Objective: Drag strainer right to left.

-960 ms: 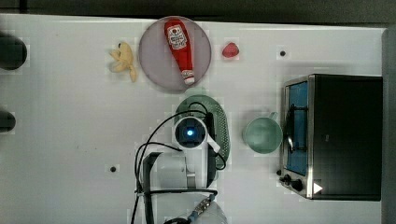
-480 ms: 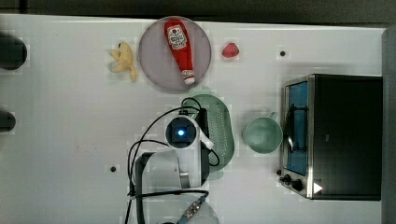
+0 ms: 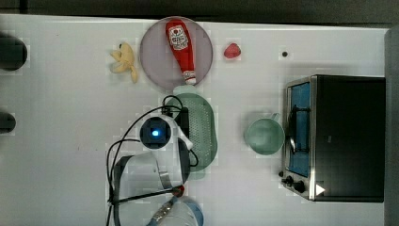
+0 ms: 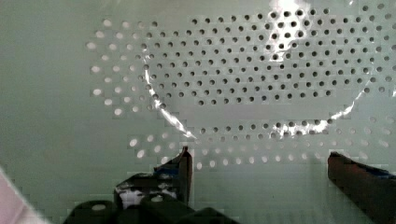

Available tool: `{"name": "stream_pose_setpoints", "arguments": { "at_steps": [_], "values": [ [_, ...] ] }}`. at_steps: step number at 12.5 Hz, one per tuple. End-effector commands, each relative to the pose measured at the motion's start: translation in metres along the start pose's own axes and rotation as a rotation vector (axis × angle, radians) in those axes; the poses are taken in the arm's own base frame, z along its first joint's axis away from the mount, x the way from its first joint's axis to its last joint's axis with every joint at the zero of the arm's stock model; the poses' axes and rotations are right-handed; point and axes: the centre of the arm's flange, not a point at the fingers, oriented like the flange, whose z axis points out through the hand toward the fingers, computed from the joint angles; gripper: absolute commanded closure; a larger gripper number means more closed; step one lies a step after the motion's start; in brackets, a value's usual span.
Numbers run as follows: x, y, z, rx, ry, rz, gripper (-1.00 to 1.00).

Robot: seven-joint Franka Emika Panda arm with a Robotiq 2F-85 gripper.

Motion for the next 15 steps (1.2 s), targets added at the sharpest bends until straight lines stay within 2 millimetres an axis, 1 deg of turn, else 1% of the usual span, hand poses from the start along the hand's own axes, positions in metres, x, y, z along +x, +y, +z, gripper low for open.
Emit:
{"name": "stream_pose_setpoints", "arguments": {
  "at_steps": [1, 6, 9, 11, 15],
  "values": [
    [-0.037, 0.003, 0.005, -0.001, -0.005, 0.055, -1.0],
    [-0.079, 0.006, 0.006, 0.003, -0.012, 0.004, -1.0],
    [-0.103, -0.001, 0.008, -0.014, -0.033, 0.024, -1.0],
    [-0.123, -0.006, 0.009, -0.043, -0.043, 0.023, -1.0],
    [-0.171, -0.015, 0.007, -0.075, -0.074, 0.014, -1.0]
  ]
}}
